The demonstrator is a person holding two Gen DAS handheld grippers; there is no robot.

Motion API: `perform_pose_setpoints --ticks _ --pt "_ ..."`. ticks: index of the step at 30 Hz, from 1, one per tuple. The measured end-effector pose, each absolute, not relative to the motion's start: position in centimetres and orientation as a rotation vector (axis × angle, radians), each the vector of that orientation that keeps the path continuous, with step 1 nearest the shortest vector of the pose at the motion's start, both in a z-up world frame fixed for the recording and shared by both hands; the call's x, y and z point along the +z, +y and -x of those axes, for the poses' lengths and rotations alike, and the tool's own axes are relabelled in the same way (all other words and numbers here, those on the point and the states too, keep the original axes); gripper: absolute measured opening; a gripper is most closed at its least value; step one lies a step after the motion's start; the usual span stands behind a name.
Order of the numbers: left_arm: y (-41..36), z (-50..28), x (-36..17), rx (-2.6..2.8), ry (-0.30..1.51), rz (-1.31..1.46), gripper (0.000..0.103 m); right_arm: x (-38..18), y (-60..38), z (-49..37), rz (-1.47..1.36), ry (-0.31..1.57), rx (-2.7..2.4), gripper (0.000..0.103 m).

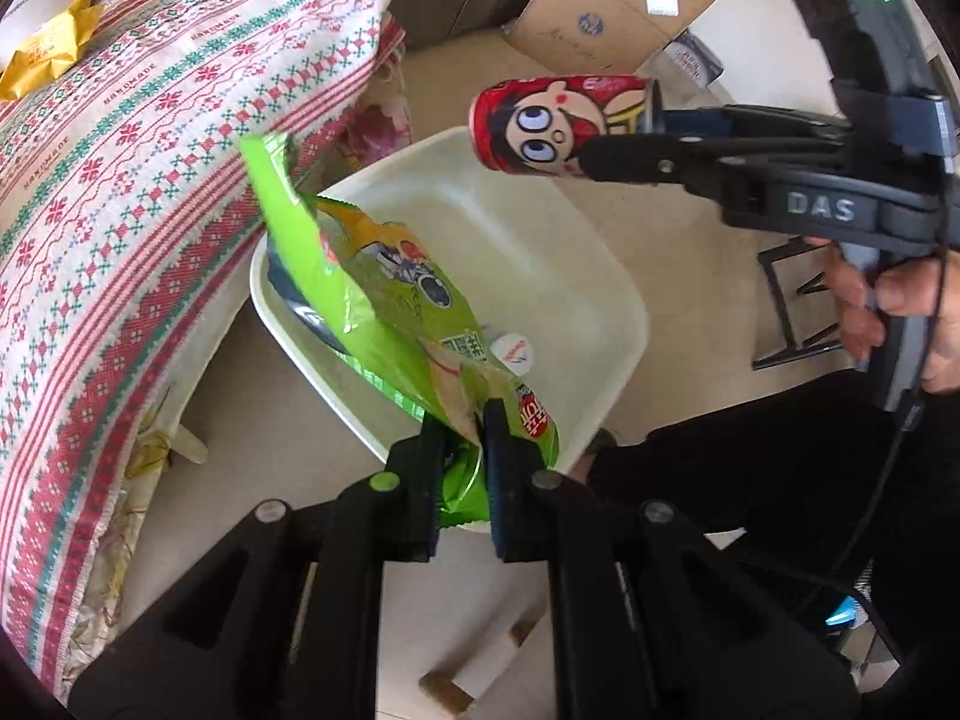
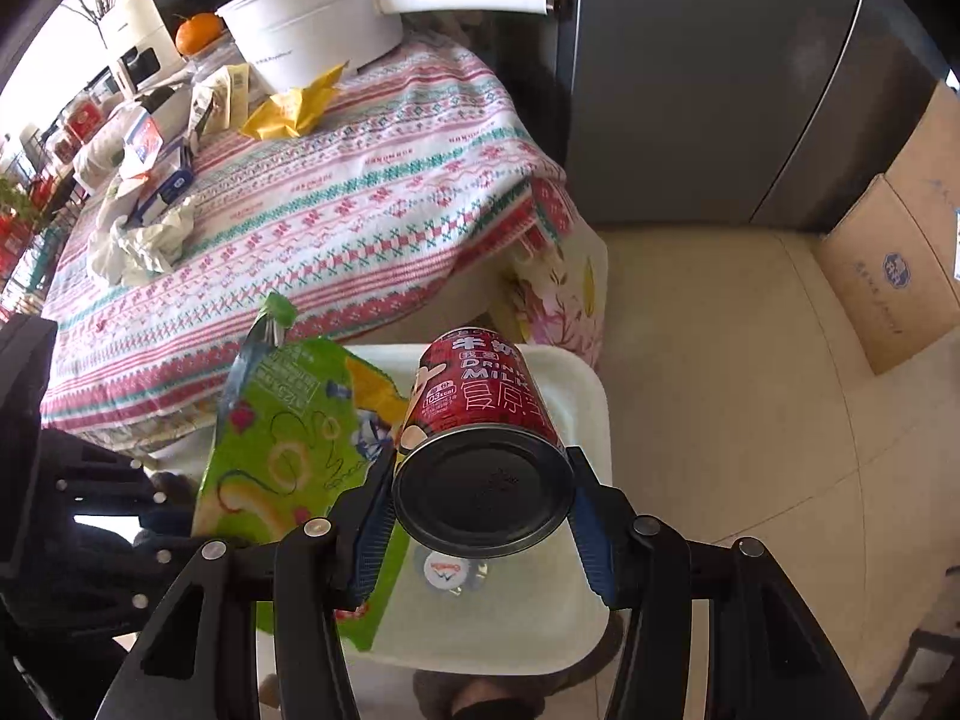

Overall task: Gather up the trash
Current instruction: 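Carry the chip bag and can over the bin and release both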

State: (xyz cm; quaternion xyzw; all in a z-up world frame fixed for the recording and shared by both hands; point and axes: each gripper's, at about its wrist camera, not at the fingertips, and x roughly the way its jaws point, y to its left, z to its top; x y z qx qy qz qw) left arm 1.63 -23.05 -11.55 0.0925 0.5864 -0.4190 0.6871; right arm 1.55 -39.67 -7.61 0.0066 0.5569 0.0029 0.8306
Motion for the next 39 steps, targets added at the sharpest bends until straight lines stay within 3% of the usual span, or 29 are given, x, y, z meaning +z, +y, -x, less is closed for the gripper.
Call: perform_pose_setpoints --ticks 4,6,9,15,22,26,39 --pt "-23.8 -1.7 -12.5 -0.872 1.286 -0.289 0.025 -8.9 -40.0 -1.7 -0.019 1.222 -0.001 0.054" --pt "-23.8 -1.6 -12.3 -0.859 1.277 -0.3 0.043 -9.5 -40.2 -1.7 -0.023 1.239 -0.007 0.054" --pt "-23.6 -1.3 -11.1 -0.863 1.233 -0.311 0.06 -10.2 -40.5 -1.7 -0.019 1.259 -0.014 0.054" --pt "-21.2 -1.7 -8.5 -0.814 1.162 -0.331 0.078 -11.0 -40.1 -1.8 -0.001 1.287 -0.005 0.054" --pt "-17.3 -3.1 -7.7 -0.694 1.098 -0.34 0.085 -12.2 -38.3 -2.7 0.045 1.327 0.02 0.054" --pt "-14.8 -3.5 -7.1 -0.614 1.078 -0.304 0.095 -13.5 -37.1 -3.3 0.067 1.366 0.03 0.054" --pt "-8.6 -5.7 -7.6 -0.448 1.083 -0.21 0.102 -18.9 -34.5 -5.6 0.11 1.516 0.07 0.056"
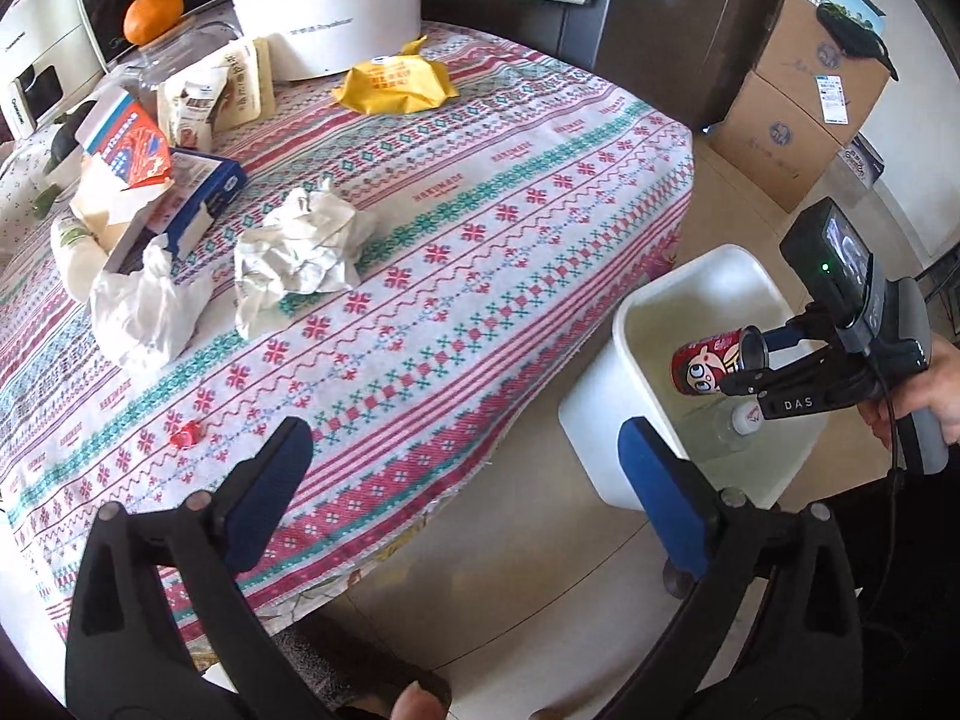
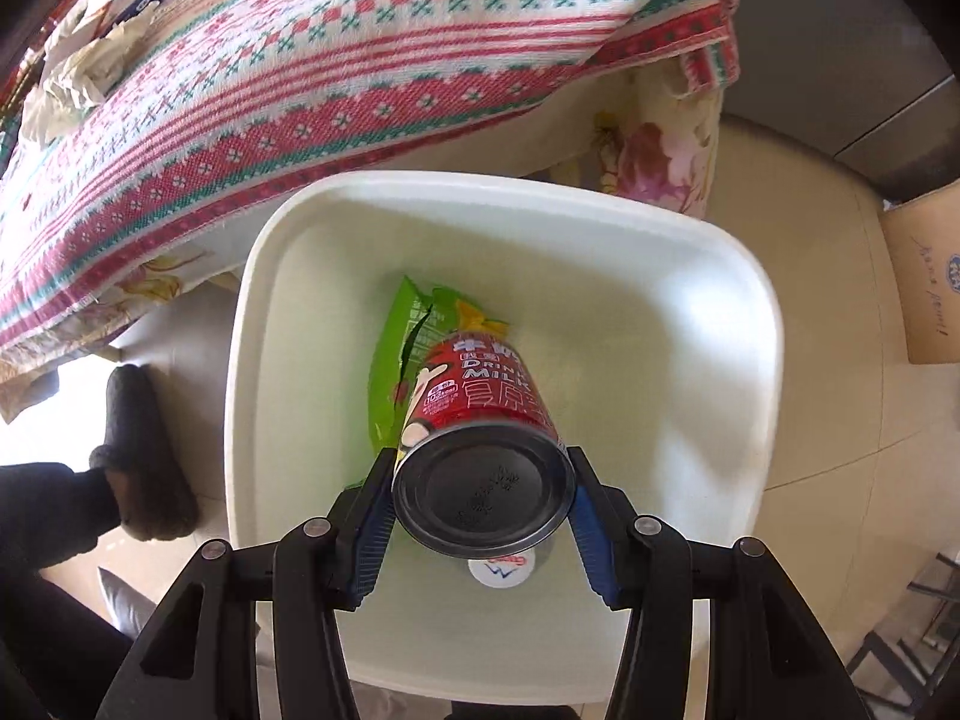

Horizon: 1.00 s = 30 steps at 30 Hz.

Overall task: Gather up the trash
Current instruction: 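Carry the chip bag and can over the bin and release both, then grasp the white tissue with the left tool while the right tool grasps the crumpled paper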

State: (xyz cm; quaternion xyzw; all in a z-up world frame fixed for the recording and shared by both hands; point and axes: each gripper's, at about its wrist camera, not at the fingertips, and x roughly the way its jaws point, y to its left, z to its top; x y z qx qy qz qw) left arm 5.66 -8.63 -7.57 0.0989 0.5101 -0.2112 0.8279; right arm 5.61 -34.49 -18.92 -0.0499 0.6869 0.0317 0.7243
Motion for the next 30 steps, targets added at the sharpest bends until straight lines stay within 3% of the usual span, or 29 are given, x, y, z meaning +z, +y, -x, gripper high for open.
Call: perform_pose_setpoints --ticks 3,10,16,30 --pt "-7.3 -5.9 -7.6 -0.42 1.075 -0.194 0.102 -18.3 -34.3 -6.0 0.109 1.493 0.066 0.074" --pt "-4.1 -6.8 -7.3 -0.34 1.039 -0.154 0.102 -15.6 -33.7 -6.4 0.061 1.418 0.071 0.079" --pt "-1.0 -7.9 -6.1 -0.258 0.928 -0.109 0.102 -13.0 -32.7 -6.7 0.017 1.342 0.082 0.08" --pt "5.4 -12.7 -8.0 -0.143 0.895 -0.058 0.102 -9.2 -26.9 -9.3 0.036 1.216 0.134 0.081"
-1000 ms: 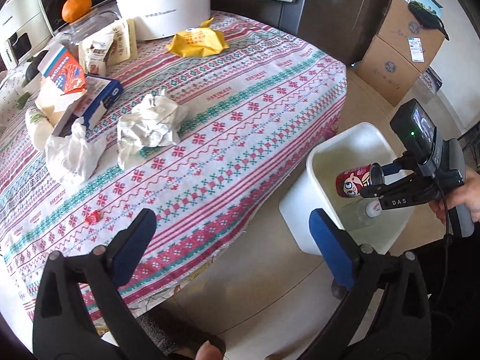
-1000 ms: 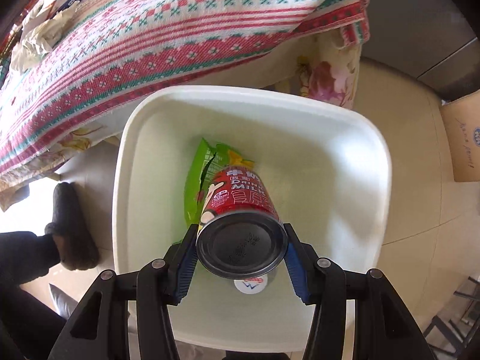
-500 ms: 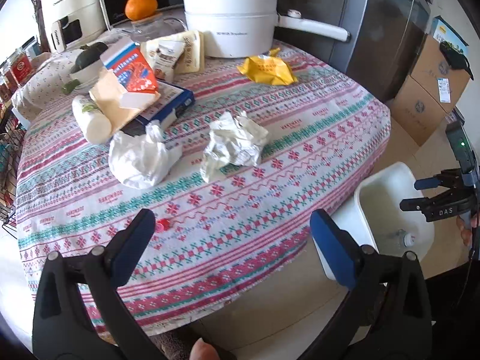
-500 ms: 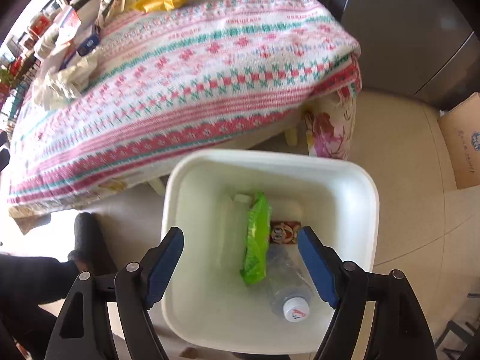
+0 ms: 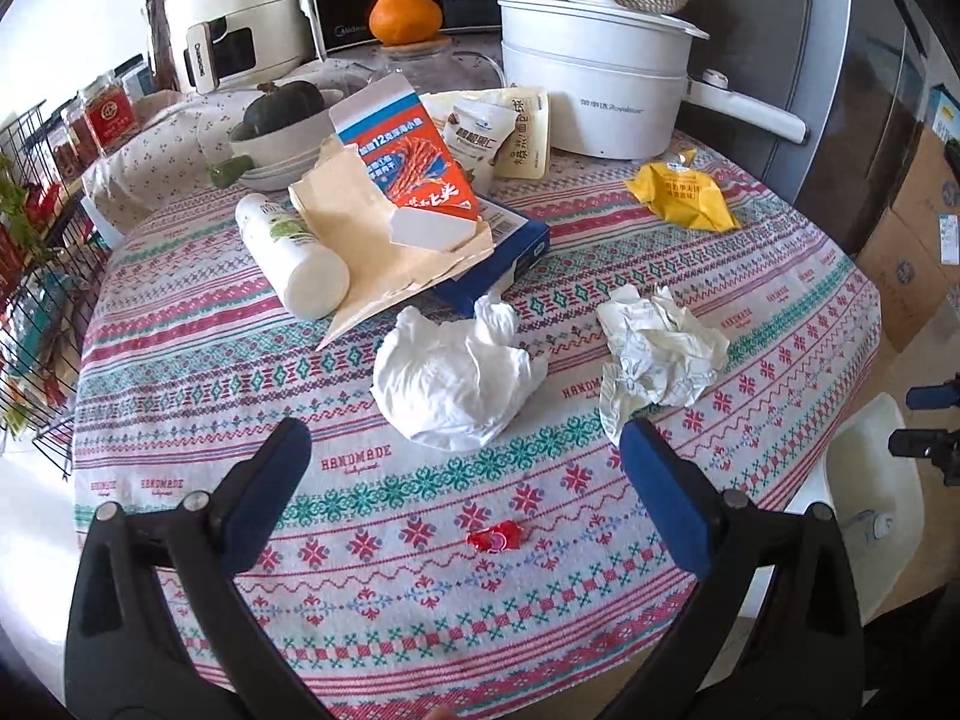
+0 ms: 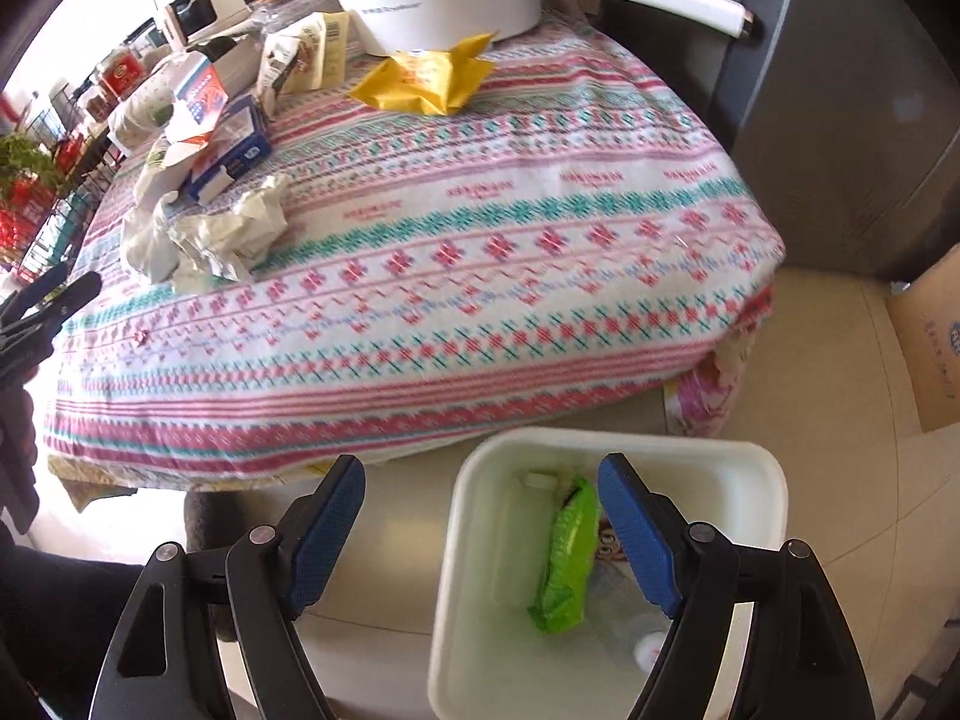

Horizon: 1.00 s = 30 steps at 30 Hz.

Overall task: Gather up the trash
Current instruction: 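Grasp the white tissue with the left tool while the right tool grasps the crumpled paper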

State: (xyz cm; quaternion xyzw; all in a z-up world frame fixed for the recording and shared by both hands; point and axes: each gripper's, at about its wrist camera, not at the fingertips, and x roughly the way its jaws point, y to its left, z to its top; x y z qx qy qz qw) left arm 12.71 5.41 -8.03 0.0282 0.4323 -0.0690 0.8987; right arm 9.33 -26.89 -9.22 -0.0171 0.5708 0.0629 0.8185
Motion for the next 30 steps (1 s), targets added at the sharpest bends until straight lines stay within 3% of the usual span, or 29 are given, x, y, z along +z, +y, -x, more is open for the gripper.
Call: perform_pose_setpoints --ticks 5,10,13,14,18,21,30 --pt "5.6 -14.6 -9.7 -0.164 0.939 -0.009 0.102 -9.5 -24.7 -10.2 0.047 1.215 0.159 0.082" --pt "5.6 -16.1 -11.1 -0.158 0.972 0.001 0.087 -9.8 -22.8 -11.0 0.054 1.22 0.172 0.082" --pt "5.7 -16.8 -11.8 -0.16 1.005 0.024 0.065 -9.9 -21.6 -11.6 0.064 1.211 0.175 0.082" --pt "5.9 -17.0 -12.0 -0.156 1.017 0.035 0.052 -10.0 -21.2 -11.8 0.064 1.207 0.178 0.082" --pt "6.1 -17.0 -11.9 -0.144 1.01 0.044 0.036 -10.0 -19.6 -12.6 0.053 1.192 0.191 0.082" --pt "6.2 -16.7 -11.3 -0.146 0.995 0.028 0.031 -10.1 -18.5 -13.3 0.044 1.18 0.207 0.082" --pt "7.6 -14.5 -8.7 -0.124 0.998 0.013 0.029 -10.6 -14.8 -15.4 0.03 1.135 0.265 0.082"
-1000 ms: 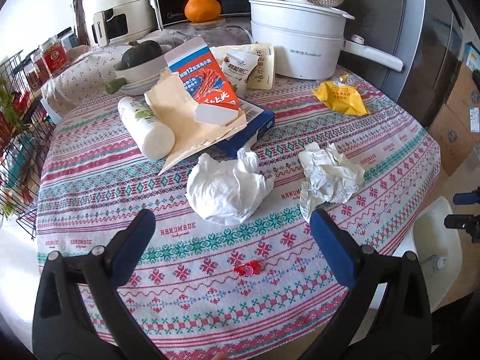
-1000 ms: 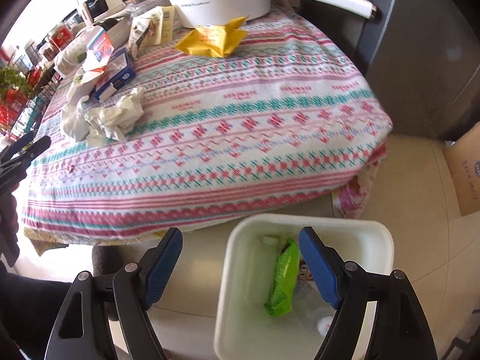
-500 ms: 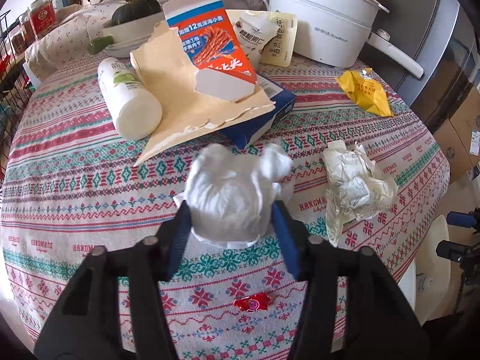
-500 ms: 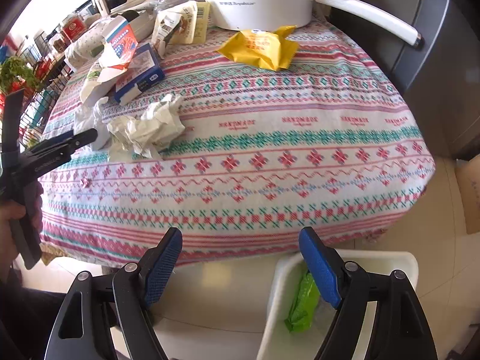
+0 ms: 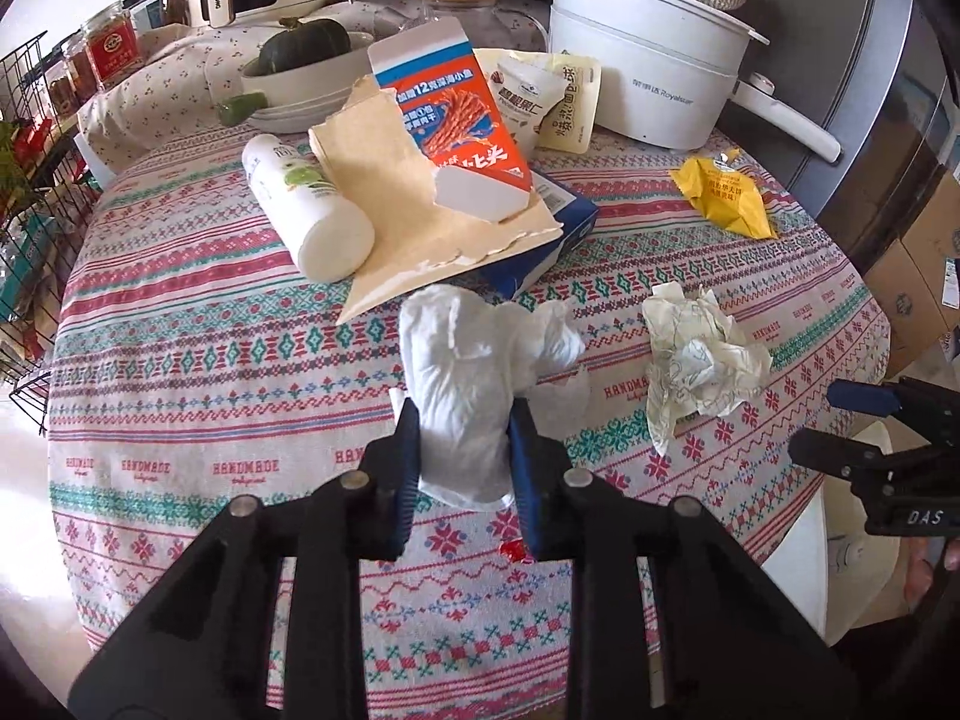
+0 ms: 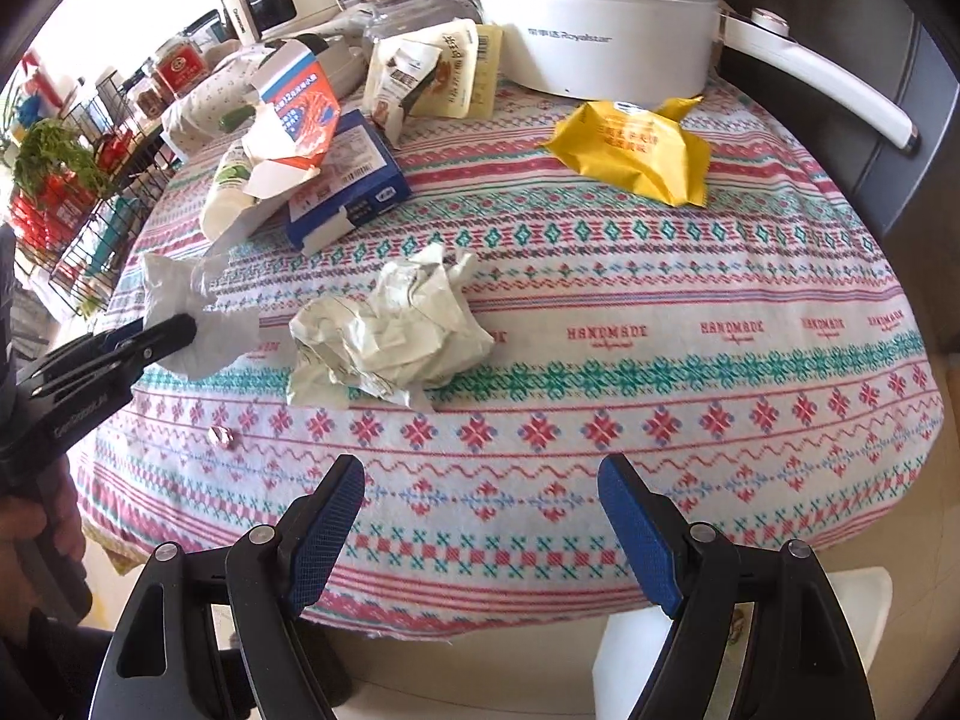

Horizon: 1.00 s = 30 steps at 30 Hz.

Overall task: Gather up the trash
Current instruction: 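Grasp the white tissue with the left tool while the right tool grasps the crumpled paper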

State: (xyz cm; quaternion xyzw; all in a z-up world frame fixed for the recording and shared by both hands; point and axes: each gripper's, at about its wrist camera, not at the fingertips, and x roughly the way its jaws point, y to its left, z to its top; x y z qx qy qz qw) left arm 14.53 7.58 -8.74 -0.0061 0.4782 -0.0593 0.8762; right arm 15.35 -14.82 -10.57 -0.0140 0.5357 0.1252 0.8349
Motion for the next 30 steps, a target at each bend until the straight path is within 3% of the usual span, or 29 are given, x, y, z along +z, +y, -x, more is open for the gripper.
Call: perform_pose_setpoints --ticks 20,24,26,30 --pt "7.9 -11.4 -6.3 -0.15 0.979 -0.029 0.029 -14.1 -11.0 -20.6 -0.035 1.1 0.335 0.081" --pt "8.1 -11.4 -6.3 -0.147 0.981 -0.022 0.029 -14.2 -10.7 -20.9 -0.057 1.086 0.38 0.061" --pt "8.1 -11.4 -6.4 -0.143 0.983 -0.02 0.029 -14.2 -10.4 -20.8 -0.058 1.1 0.409 0.039" --pt "8.0 -11.3 -6.2 -0.145 0.981 -0.014 0.029 -13.6 -9.8 -20.2 -0.01 1.092 0.425 0.034"
